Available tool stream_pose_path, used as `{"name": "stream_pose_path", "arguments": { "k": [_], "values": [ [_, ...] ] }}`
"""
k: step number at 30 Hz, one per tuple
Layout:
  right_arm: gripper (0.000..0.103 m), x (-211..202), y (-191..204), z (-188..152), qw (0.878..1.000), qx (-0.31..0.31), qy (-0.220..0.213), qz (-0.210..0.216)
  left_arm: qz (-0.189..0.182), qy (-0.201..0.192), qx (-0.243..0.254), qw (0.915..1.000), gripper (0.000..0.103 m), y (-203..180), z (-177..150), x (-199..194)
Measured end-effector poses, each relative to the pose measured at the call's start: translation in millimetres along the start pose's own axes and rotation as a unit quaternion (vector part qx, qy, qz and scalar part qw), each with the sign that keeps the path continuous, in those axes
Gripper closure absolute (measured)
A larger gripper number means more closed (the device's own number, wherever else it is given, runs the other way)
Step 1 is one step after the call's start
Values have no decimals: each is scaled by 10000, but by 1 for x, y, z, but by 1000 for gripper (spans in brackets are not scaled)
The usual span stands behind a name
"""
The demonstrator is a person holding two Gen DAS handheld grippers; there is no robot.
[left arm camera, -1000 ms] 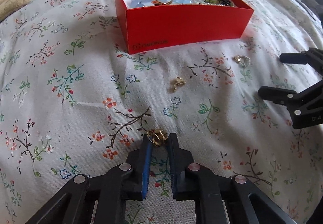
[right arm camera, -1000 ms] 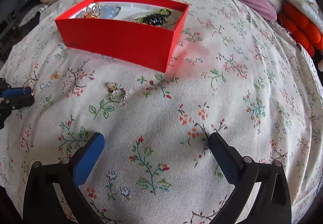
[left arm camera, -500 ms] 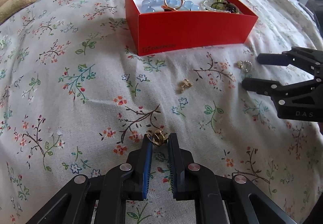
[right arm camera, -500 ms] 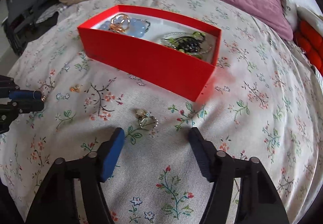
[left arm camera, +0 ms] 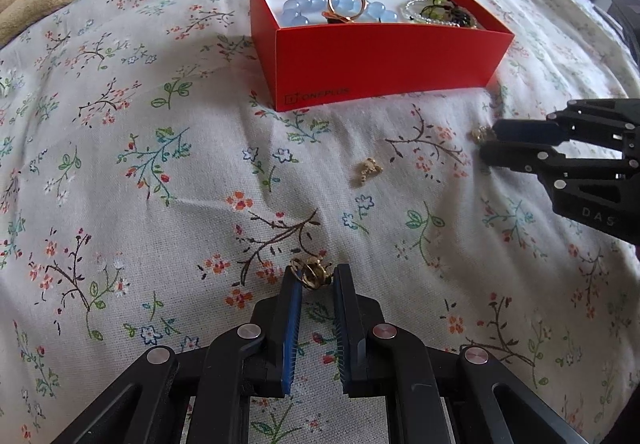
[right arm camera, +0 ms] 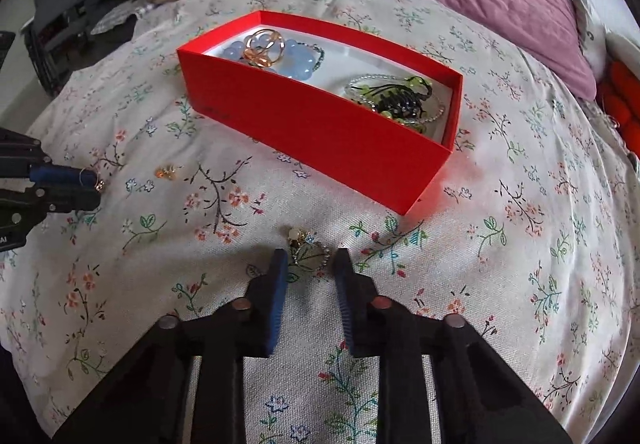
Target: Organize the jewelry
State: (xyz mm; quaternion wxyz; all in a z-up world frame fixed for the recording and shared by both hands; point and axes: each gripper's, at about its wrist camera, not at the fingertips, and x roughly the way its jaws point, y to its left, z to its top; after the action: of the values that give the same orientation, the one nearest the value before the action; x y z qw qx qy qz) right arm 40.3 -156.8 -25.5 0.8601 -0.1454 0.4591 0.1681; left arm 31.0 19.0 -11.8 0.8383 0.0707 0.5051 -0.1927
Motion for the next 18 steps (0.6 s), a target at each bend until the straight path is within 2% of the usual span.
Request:
{"name": "stream_pose_path", "arguments": {
  "k": [3, 5, 6, 13, 18],
  "values": [
    [86, -1, 3, -1, 10000, -62, 5, -1, 5, -5, -7, 10000, 92, 0, 0, 0],
    [98, -2, 4, -2, 9999, -96, 22, 39, 3, -3, -9, 10000, 92, 0, 0, 0],
    [101, -3, 4, -3, 9999, -106, 50, 75, 7, -5, -11, 10000, 92, 0, 0, 0],
    [101, -11, 2, -8, 9997, -70, 105, 196, 8, -4, -48, 10000, 92, 2, 1, -1],
    [93, -11, 1, -10, 9996, -7, 164, 243, 9, 4, -62, 10000, 92, 2, 1, -1]
  ]
}}
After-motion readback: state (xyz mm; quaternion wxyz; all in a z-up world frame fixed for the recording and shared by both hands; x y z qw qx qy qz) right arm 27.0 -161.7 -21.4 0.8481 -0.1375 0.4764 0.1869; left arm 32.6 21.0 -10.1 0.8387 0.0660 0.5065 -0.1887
